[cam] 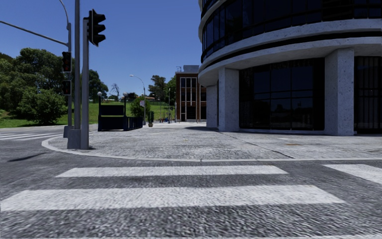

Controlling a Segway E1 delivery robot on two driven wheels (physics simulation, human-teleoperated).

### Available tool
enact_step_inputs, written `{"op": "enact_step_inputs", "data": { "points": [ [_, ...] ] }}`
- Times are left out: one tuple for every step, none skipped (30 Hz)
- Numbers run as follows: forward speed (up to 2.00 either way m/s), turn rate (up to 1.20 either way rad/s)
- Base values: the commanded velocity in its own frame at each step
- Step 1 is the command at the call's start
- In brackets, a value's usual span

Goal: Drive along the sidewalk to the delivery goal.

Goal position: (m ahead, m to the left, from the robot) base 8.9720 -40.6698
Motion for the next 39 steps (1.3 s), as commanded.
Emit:
{"op": "enact_step_inputs", "data": {
  "points": [
    [1.98, 0.0],
    [1.98, 0.0],
    [1.98, 0.0],
    [1.98, 0.0],
    [1.98, 0.0],
    [1.98, 0.0],
    [1.98, 0.0],
    [1.98, 0.0],
    [1.98, 0.0],
    [1.98, 0.0],
    [1.98, 0.0],
    [1.98, 0.0],
    [1.98, 0.0],
    [1.98, 0.0],
    [1.98, 0.0],
    [1.98, 0.0],
    [1.98, 0.0],
    [1.98, 0.0],
    [1.98, 0.0],
    [1.98, 0.0],
    [1.98, 0.0],
    [1.98, 0.0],
    [1.98, -0.05],
    [1.98, -0.09],
    [1.98, -0.13],
    [1.98, -0.13],
    [1.98, -0.17],
    [1.98, -0.26],
    [1.98, -0.33],
    [1.98, -0.35],
    [1.98, -0.35],
    [1.98, -0.36],
    [1.98, -0.37],
    [1.98, -0.39],
    [1.98, -0.4],
    [1.98, -0.4],
    [1.92, -0.4],
    [1.88, -0.4],
    [1.84, -0.4]
  ]
}}
